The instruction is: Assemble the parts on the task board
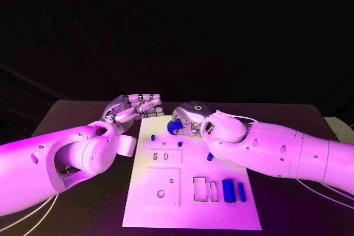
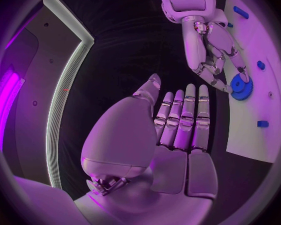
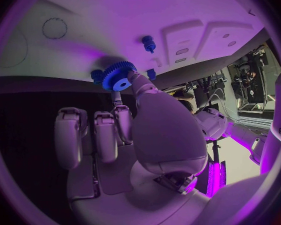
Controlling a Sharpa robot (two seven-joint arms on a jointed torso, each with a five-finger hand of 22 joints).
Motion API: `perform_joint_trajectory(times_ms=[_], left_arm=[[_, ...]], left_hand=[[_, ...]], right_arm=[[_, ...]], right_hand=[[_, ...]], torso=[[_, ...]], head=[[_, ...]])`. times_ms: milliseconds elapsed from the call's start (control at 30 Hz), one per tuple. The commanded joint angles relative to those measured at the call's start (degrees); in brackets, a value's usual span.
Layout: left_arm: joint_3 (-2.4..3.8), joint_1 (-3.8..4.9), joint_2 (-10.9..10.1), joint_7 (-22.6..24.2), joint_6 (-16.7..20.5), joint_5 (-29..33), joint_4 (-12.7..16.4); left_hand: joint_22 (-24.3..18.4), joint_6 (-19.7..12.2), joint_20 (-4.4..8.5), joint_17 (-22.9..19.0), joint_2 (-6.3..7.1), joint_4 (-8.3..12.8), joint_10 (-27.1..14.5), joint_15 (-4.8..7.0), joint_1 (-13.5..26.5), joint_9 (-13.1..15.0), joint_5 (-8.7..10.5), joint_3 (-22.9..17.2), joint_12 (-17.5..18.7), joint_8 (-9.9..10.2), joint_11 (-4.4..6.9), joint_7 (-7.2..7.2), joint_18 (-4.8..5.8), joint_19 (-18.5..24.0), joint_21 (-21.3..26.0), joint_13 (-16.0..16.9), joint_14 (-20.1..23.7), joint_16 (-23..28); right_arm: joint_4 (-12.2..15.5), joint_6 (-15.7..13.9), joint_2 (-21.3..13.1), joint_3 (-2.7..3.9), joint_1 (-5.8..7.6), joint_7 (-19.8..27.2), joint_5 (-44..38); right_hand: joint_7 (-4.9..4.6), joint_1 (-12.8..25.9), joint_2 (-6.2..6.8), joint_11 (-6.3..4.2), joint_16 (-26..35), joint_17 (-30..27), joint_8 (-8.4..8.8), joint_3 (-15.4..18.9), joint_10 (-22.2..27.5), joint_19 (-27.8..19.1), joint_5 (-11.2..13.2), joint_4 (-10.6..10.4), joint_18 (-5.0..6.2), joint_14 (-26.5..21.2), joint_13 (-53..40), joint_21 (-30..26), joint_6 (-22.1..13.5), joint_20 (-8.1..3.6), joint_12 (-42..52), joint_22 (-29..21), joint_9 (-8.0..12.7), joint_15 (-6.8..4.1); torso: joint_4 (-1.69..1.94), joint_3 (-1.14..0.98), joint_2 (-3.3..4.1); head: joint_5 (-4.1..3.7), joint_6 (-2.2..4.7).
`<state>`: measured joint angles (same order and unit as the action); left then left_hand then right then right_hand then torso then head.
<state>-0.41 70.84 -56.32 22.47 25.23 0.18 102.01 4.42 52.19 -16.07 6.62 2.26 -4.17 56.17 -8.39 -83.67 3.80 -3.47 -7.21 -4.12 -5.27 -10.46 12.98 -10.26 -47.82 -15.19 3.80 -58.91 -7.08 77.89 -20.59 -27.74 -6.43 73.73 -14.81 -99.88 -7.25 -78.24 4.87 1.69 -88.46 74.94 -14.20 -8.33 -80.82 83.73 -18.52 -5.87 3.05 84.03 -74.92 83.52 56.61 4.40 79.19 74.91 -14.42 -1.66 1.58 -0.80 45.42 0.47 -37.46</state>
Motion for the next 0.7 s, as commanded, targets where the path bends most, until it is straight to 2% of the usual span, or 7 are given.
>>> perform_joint_trajectory(times_ms=[33,233,567,633,700], left_arm=[[0.05,0.08,0.1,0.4,-1.0,0.0,0.0],[0.05,0.08,0.0,0.4,-1.0,0.0,0.0],[0.05,0.08,-0.1,0.3,-1.0,0.0,-0.1],[0.05,0.08,-0.1,0.3,-1.0,0.0,-0.1],[0.05,0.08,-0.1,0.3,-1.0,0.0,-0.1]], left_hand=[[-0.1,0.3,-0.07,0.1,-0.64,0.0,0.0,-0.09,0.2,0.0,-0.09,0.4,0.3,0.3,-0.29,0.34,-0.26,0.4,0.3,0.0,0.3,0.3],[-0.1,0.3,-0.07,0.1,-0.64,0.0,0.0,-0.09,0.2,0.0,-0.09,0.4,0.3,0.3,-0.29,0.34,-0.26,0.4,0.3,0.0,0.3,0.3],[-0.1,0.3,-0.07,0.1,-0.64,0.0,0.0,-0.09,0.2,0.0,-0.09,0.4,0.3,0.3,-0.29,0.34,-0.26,0.4,0.3,0.0,0.3,0.3],[-0.1,0.3,-0.07,0.1,-0.64,0.0,0.0,-0.09,0.2,0.0,-0.09,0.4,0.3,0.3,-0.29,0.34,-0.26,0.4,0.3,0.0,0.3,0.3],[-0.1,0.3,-0.07,0.1,-0.64,0.0,0.0,-0.09,0.2,0.0,-0.09,0.4,0.3,0.3,-0.29,0.34,-0.26,0.4,0.3,0.0,0.3,0.3]], right_arm=[[-0.2,1.7,0.0,-0.08,-0.19,0.4,0.1],[-0.2,2.2,0.0,-0.11,-0.23,0.3,0.2],[-0.5,2.5,-0.2,-0.12,-0.24,0.1,0.3],[-0.8,2.0,-0.1,-0.12,-0.24,0.1,0.3],[-0.9,1.8,0.0,-0.13,-0.24,0.2,0.4]], right_hand=[[0.89,0.5,0.03,0.06,-0.1,11.6,0.03,-0.4,-0.3,0.3,-0.4,-0.1,-0.81,5.2,-3.1,0.0,1.3,-0.13,0.2,6.6,-0.1,-0.42],[0.89,0.5,0.03,0.06,-0.1,11.6,0.03,-0.4,-0.3,0.3,-0.4,-0.1,-0.81,5.2,-3.1,0.0,1.3,-0.13,0.2,6.6,-0.1,-0.42],[0.78,1.0,0.31,0.15,-0.1,11.6,0.33,-0.6,-0.2,0.2,-0.3,-0.3,-0.78,5.2,-3.0,-0.1,1.2,-0.09,0.1,6.5,0.0,-0.35],[0.25,1.8,0.75,0.55,0.0,11.4,1.41,-0.7,0.2,0.0,0.1,-0.8,-0.73,5.2,-2.6,-0.3,-0.2,0.04,-0.3,6.3,0.4,-0.08],[-0.85,2.7,1.35,1.47,0.0,11.3,4.03,-0.6,0.7,-0.2,1.6,-1.3,-0.68,5.1,-2.0,-0.6,-4.0,0.47,-0.9,6.0,1.5,0.63]], torso=[[-0.05,0.00,-0.04],[-0.02,-0.01,-0.04],[0.01,-0.03,0.00],[0.01,-0.03,-0.02],[0.02,-0.02,-0.03]], head=[[0.02,-0.06],[0.17,-0.04],[-0.01,-0.01],[-0.02,0.04],[-0.03,0.07]])
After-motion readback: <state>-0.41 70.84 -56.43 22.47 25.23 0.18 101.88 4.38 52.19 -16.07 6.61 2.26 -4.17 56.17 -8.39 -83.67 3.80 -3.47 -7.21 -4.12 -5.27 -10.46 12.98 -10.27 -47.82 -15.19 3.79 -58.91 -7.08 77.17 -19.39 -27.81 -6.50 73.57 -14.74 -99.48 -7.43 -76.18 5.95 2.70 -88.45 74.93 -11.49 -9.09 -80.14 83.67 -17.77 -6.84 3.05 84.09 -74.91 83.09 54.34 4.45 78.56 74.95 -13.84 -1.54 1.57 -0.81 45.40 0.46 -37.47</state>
